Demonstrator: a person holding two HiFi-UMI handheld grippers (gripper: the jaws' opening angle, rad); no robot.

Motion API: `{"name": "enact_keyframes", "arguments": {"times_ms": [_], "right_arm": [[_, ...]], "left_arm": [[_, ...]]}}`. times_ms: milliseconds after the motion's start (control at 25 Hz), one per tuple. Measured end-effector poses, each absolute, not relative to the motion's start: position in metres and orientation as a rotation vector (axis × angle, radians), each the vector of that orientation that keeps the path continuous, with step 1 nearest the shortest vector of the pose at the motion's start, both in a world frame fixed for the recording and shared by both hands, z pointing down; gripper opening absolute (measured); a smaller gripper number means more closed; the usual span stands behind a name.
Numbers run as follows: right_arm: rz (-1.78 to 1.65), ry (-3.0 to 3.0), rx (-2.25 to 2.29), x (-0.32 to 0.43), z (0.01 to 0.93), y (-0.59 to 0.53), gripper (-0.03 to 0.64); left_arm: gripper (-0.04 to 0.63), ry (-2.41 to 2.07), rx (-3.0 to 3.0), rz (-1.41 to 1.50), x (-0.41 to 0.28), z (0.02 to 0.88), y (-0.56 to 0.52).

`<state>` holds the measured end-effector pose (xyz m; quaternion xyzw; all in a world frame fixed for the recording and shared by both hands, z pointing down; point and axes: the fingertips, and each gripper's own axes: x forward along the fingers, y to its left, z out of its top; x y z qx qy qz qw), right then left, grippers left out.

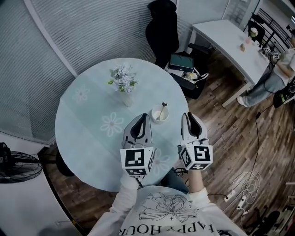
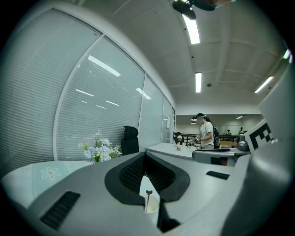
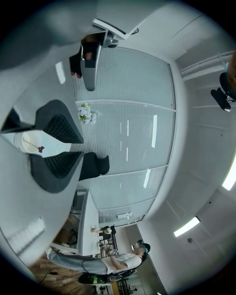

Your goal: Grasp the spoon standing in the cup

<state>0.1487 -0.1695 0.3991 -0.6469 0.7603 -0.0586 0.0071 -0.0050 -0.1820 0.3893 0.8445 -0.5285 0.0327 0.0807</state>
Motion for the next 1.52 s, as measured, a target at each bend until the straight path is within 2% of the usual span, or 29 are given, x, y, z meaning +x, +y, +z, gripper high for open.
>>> {"name": "enact_keyframes", "arguments": {"times_ms": [120, 840, 1520], "right_arm": [[-0.200, 2.427, -1.979, 0.146, 0.407, -0.188, 0.094], [-0.362, 2.650, -1.801, 0.123, 0.474, -0.251, 0.137], [-0.498, 2.829, -1.693, 0.115, 0.549, -0.282, 0.138]], "left_arm": [[0.006, -1.605, 2.503, 0.112, -0.006, 0.396, -0.195], [0.006, -1.679, 2.368, 0.195, -0.022, 0.442, -0.242], [0.006, -1.673, 2.296, 0.264, -0.022, 0.482, -0.260]]}}
